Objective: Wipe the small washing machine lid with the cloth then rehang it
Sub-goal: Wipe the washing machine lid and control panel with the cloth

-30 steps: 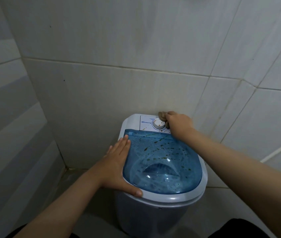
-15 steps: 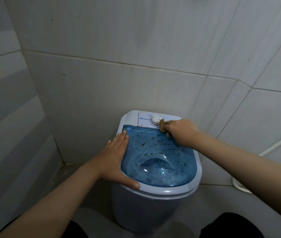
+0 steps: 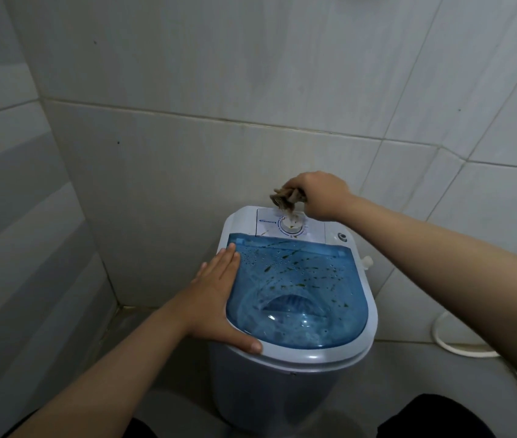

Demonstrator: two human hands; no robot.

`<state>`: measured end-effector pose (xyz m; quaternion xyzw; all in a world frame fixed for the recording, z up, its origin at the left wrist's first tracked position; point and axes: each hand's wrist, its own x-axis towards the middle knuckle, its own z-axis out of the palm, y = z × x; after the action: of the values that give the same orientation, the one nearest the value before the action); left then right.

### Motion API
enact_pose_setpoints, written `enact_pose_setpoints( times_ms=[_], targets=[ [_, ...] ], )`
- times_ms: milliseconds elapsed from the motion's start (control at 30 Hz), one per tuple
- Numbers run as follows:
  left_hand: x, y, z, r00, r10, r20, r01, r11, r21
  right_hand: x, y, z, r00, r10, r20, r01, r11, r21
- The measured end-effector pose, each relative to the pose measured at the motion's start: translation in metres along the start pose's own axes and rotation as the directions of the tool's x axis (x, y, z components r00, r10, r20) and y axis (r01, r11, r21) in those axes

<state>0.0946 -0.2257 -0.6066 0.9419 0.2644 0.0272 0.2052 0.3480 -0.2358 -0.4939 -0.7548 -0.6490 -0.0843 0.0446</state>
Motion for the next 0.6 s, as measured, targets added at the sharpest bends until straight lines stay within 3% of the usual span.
enact_pose_setpoints(
  times_ms=[167, 300, 500, 600],
  targets=[
    [0.001, -0.001, 0.001, 1.000, 0.005, -0.008, -0.005, 1.000, -0.003, 0.007, -0.004, 0.040, 0.996, -0.014, 0.084, 0.018, 0.999, -0.041],
    [0.001, 0.000, 0.000, 1.000, 0.010, -0.003, -0.010, 1.000, -0.010, -0.007, -0.004, 0.061, 0.999, -0.043, 0.001, 0.043, 0.992, -0.116],
    [0.001, 0.000, 0.000, 1.000, 0.013, -0.015, -0.013, 1.000, -0.002, -0.035, -0.008, 0.058, 0.993, -0.115, -0.006, 0.112, 0.973, -0.203],
    [0.000, 0.001, 0.000, 1.000, 0.013, -0.016, -0.013, 1.000, -0.003, -0.043, -0.007, 0.050, 0.985, -0.160, 0.056, 0.169, 0.966, -0.197]
  ],
)
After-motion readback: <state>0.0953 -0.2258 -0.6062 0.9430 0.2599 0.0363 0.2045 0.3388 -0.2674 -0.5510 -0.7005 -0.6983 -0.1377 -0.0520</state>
